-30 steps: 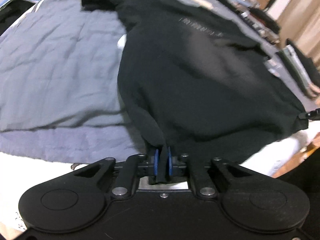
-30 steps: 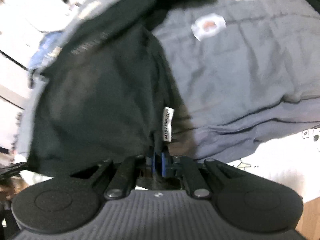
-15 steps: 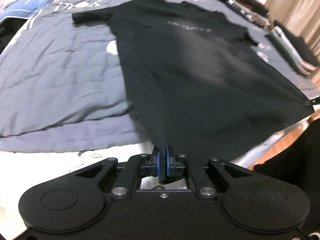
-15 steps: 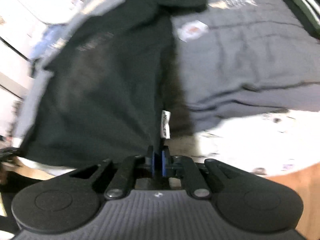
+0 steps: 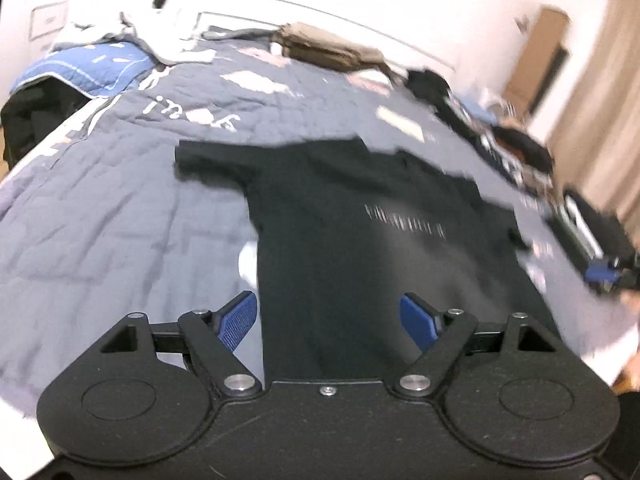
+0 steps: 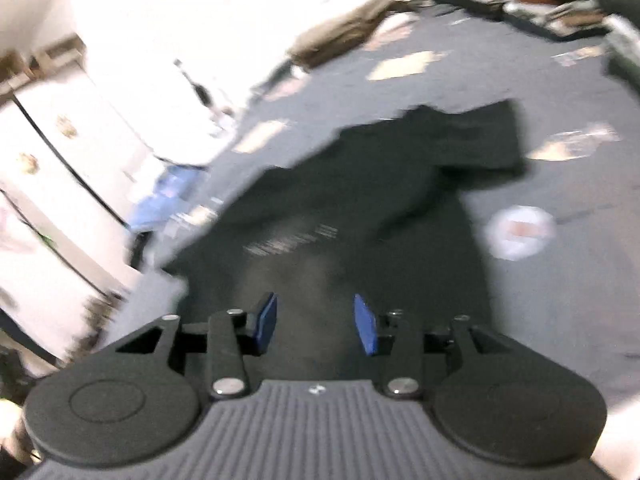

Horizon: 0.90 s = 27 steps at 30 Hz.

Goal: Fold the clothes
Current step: 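Lower the T-shirt onto the bed and open both tools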

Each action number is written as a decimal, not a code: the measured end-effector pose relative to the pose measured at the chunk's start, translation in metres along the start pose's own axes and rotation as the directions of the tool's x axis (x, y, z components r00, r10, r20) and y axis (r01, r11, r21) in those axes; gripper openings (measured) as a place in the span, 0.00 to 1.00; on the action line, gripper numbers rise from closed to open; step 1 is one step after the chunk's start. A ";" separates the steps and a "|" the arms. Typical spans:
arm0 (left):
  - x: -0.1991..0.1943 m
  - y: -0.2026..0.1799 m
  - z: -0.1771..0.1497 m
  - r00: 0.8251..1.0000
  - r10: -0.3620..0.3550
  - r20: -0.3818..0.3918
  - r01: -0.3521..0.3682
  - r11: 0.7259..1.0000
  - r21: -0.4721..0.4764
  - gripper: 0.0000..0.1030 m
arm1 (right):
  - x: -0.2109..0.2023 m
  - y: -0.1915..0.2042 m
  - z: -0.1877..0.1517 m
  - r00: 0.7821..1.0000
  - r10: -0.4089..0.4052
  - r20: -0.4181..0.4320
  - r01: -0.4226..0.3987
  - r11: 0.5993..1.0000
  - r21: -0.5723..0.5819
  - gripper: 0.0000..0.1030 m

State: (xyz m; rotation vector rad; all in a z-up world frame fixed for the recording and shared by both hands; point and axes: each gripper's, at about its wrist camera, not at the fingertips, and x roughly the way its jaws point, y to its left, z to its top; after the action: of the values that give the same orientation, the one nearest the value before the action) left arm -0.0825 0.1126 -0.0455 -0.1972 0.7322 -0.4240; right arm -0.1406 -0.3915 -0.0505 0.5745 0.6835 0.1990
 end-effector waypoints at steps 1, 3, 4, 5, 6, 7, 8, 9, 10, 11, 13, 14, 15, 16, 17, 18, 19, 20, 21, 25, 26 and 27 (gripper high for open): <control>0.010 0.004 0.009 1.000 0.005 0.004 -0.005 1.000 -0.011 0.76 | 0.018 0.008 0.005 1.000 0.021 0.003 -0.021 1.000 0.001 0.42; 0.033 0.011 0.028 1.000 0.015 -0.024 -0.015 1.000 -0.004 0.76 | 0.053 0.022 0.015 0.998 0.060 0.002 -0.060 0.998 -0.010 0.43; 0.039 0.015 0.036 0.999 0.017 -0.031 -0.017 1.000 -0.005 0.76 | 0.067 0.030 0.018 0.996 0.087 0.003 -0.086 0.996 -0.017 0.43; 0.046 0.018 0.044 1.000 0.021 -0.023 -0.022 1.000 -0.004 0.76 | 0.078 0.039 0.019 0.992 0.122 0.007 -0.122 0.992 -0.026 0.43; 0.052 0.021 0.052 1.000 0.028 -0.011 -0.028 1.000 -0.004 0.76 | 0.090 0.047 0.022 0.988 0.152 0.010 -0.152 0.988 -0.035 0.43; 0.057 0.025 0.059 0.999 0.035 -0.001 -0.035 0.999 -0.009 0.76 | 0.102 0.054 0.024 0.985 0.171 0.008 -0.170 0.984 -0.045 0.43; 0.062 0.029 0.066 0.999 0.042 0.010 -0.042 0.999 -0.015 0.76 | 0.111 0.060 0.026 0.984 0.180 0.003 -0.179 0.982 -0.053 0.44; 0.067 0.033 0.073 0.999 0.047 0.020 -0.047 0.999 -0.020 0.76 | 0.122 0.064 0.029 0.982 0.189 -0.007 -0.189 0.980 -0.068 0.44; 0.073 0.037 0.078 0.999 0.046 0.027 -0.045 0.999 -0.023 0.76 | 0.132 0.069 0.032 0.979 0.202 -0.020 -0.203 0.975 -0.092 0.44; 0.078 0.042 0.084 0.998 0.047 0.033 -0.046 0.999 -0.025 0.76 | 0.139 0.073 0.034 0.975 0.220 -0.031 -0.222 0.968 -0.118 0.44; 0.091 0.055 0.098 0.997 0.070 0.039 -0.070 0.997 -0.014 0.76 | 0.154 0.082 0.038 0.966 0.253 -0.055 -0.259 0.952 -0.165 0.44; 0.098 0.062 0.106 0.996 0.078 0.036 -0.077 0.997 -0.012 0.76 | 0.161 0.084 0.040 0.960 0.271 -0.067 -0.279 0.944 -0.177 0.44; 0.106 0.070 0.114 0.996 0.084 0.033 -0.084 0.996 -0.011 0.76 | 0.167 0.086 0.041 0.954 0.289 -0.077 -0.298 0.937 -0.182 0.44; 0.113 0.077 0.121 0.996 0.089 0.029 -0.089 0.996 -0.013 0.76 | 0.171 0.088 0.042 0.948 0.307 -0.080 -0.317 0.930 -0.184 0.44; 0.121 0.084 0.129 0.995 0.095 0.024 -0.094 0.995 -0.013 0.76 | 0.172 0.089 0.042 0.942 0.328 -0.073 -0.336 0.924 -0.182 0.44; 0.128 0.091 0.137 0.994 0.106 0.018 -0.106 0.994 -0.007 0.77 | 0.175 0.090 0.042 0.936 0.345 -0.072 -0.352 0.918 -0.181 0.44; 0.136 0.097 0.145 0.993 0.118 0.013 -0.118 0.993 0.000 0.77 | 0.178 0.091 0.043 0.933 0.352 -0.076 -0.360 0.916 -0.179 0.44; 0.146 0.103 0.154 0.992 0.126 0.006 -0.126 0.992 0.008 0.77 | 0.181 0.092 0.043 0.933 0.353 -0.075 -0.361 0.916 -0.174 0.44; 0.155 0.109 0.161 0.992 0.129 -0.008 -0.129 0.992 0.013 0.77 | 0.182 0.093 0.042 0.931 0.357 -0.074 -0.364 0.915 -0.173 0.44; 0.195 0.133 0.183 0.986 0.150 -0.074 -0.146 0.988 0.051 0.77 | 0.183 0.097 0.039 0.931 0.357 -0.079 -0.365 0.907 -0.209 0.44; 0.205 0.140 0.186 0.982 0.169 -0.086 -0.164 0.985 0.058 0.77 | 0.184 0.097 0.040 0.931 0.357 -0.077 -0.365 0.907 -0.212 0.44; 0.214 0.147 0.187 0.979 0.180 -0.101 -0.175 0.983 0.058 0.77 | 0.185 0.096 0.040 0.931 0.357 -0.075 -0.365 0.907 -0.211 0.44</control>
State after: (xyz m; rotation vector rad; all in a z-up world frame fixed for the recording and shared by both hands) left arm 0.2318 0.1553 -0.0847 -0.0630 0.8351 -0.2833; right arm 0.0280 -0.2635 -0.0709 0.4797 0.5739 0.6267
